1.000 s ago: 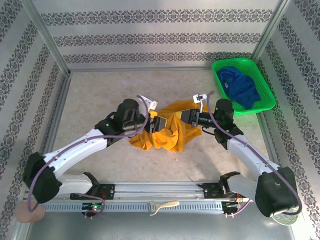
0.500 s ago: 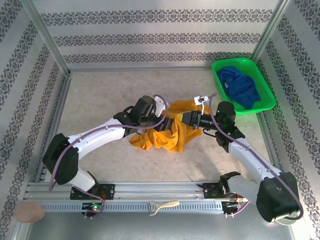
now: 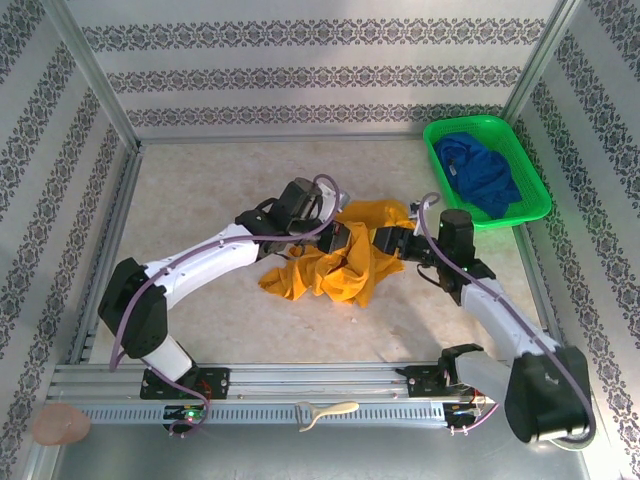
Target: Fold the inside-out t-shirt
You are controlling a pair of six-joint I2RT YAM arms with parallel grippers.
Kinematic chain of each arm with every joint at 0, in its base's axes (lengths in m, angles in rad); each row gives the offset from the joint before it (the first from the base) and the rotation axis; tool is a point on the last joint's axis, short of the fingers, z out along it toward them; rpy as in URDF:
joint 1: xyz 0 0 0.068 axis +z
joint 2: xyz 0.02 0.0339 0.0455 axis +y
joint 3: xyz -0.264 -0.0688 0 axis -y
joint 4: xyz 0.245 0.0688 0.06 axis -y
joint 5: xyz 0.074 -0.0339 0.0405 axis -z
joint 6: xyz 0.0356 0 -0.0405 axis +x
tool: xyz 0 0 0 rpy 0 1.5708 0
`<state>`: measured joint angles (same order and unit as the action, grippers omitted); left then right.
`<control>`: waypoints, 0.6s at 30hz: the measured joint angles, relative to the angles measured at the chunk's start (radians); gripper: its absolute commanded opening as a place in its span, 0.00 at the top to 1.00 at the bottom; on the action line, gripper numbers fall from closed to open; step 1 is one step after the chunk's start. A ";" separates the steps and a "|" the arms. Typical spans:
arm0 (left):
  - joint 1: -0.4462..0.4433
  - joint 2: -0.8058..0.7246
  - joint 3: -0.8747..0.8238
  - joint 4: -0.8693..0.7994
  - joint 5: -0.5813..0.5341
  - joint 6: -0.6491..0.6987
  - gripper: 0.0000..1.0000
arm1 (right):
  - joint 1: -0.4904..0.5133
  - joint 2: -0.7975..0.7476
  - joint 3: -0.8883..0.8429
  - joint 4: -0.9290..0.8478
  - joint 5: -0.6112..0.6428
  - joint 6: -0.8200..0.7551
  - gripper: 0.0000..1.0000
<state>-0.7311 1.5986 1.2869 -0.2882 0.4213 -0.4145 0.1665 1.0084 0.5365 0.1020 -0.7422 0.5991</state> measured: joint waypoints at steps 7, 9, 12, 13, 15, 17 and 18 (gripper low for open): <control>0.011 -0.029 0.015 -0.050 -0.007 -0.142 1.00 | 0.181 -0.339 -0.003 -0.161 0.213 -0.006 0.31; 0.016 -0.029 0.015 -0.060 -0.011 -0.168 1.00 | 0.238 -0.358 -0.011 -0.166 0.266 0.000 0.30; 0.024 -0.029 0.016 -0.072 -0.011 -0.193 1.00 | 0.324 -0.317 -0.028 -0.165 0.342 0.001 0.30; 0.025 -0.029 0.019 -0.078 -0.011 -0.197 1.00 | 0.349 -0.283 -0.029 -0.162 0.363 0.000 0.30; 0.026 -0.029 0.027 -0.090 -0.011 -0.201 1.00 | 0.383 -0.204 -0.029 -0.142 0.397 0.001 0.30; 0.026 -0.031 0.032 -0.094 -0.011 -0.204 1.00 | 0.402 -0.121 -0.028 -0.117 0.424 -0.001 0.37; 0.026 -0.032 0.032 -0.096 -0.011 -0.204 1.00 | 0.406 -0.082 -0.024 -0.106 0.436 -0.005 0.47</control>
<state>-0.7048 1.5665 1.3190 -0.3840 0.4099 -0.6189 0.5724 0.9264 0.5121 -0.0040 -0.3058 0.5941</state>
